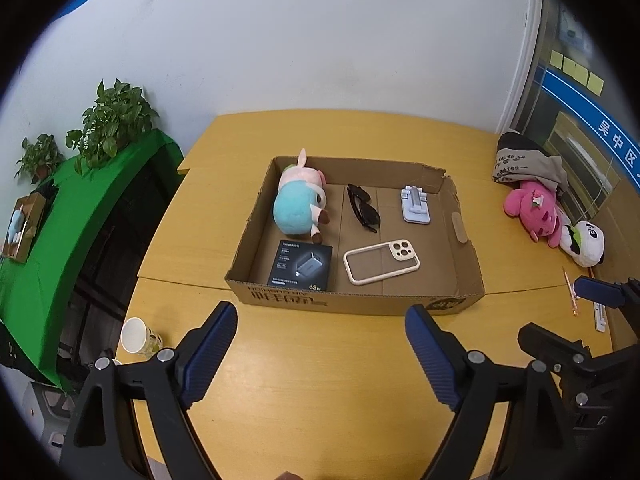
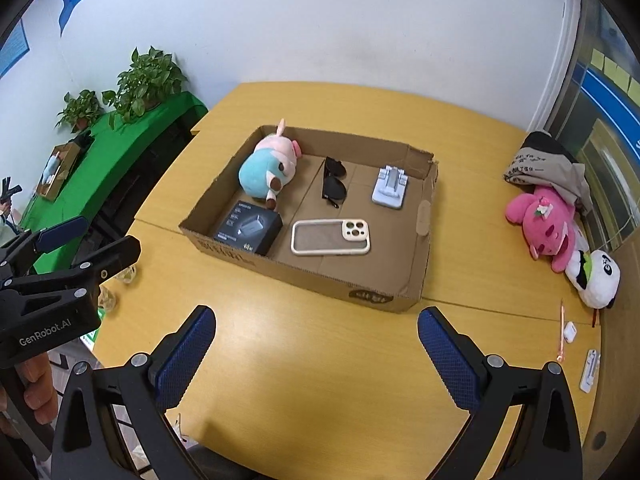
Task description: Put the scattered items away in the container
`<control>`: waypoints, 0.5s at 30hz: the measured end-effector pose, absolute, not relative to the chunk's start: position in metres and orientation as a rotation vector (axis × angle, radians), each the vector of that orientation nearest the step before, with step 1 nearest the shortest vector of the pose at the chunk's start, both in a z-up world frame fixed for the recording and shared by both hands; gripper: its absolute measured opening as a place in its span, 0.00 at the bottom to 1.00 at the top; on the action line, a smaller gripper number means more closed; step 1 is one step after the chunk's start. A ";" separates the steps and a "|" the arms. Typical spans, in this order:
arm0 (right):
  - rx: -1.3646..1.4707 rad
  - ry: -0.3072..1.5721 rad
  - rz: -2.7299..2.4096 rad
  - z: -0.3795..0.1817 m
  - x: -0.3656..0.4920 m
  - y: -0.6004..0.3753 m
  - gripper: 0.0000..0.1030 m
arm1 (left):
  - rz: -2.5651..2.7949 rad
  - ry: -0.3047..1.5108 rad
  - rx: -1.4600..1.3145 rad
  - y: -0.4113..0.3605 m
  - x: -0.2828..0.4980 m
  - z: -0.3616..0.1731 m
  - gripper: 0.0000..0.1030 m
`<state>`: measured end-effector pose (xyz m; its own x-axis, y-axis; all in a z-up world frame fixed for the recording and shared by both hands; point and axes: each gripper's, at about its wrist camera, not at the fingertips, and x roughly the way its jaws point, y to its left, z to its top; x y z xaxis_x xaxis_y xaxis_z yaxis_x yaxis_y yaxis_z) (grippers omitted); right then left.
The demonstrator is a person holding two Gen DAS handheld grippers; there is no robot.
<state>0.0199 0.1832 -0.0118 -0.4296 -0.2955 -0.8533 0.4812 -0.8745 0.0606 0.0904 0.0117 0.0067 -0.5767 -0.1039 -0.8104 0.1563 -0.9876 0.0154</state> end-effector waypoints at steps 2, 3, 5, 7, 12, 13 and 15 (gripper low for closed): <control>1.331 0.266 -2.313 -0.013 0.020 0.188 0.99 | -2.672 0.068 1.364 0.017 0.091 0.006 0.84; 1.331 0.266 -2.317 -0.012 0.020 0.190 0.99 | -2.678 0.064 1.362 0.019 0.090 0.007 0.84; 1.328 0.265 -2.334 -0.010 0.019 0.192 0.99 | -2.702 0.070 1.365 0.019 0.085 0.008 0.84; 1.324 0.259 -2.356 -0.006 0.017 0.194 0.99 | -2.722 0.082 1.367 0.017 0.079 0.011 0.84; 1.307 0.253 -2.396 0.003 0.013 0.187 0.99 | -2.761 0.126 1.383 0.006 0.065 0.012 0.84; 1.310 0.258 -2.400 0.003 0.012 0.184 0.99 | -2.774 0.152 1.400 0.003 0.063 0.012 0.84; 1.320 0.251 -2.403 0.002 0.009 0.177 0.99 | -2.817 0.229 1.416 -0.005 0.060 0.011 0.84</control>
<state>0.0093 0.1773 0.0017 -0.4827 -0.2468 -0.8403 0.4151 -0.9093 0.0286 0.0601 -0.0049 0.0115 -0.5985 0.0822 -0.7969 0.0476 -0.9893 -0.1378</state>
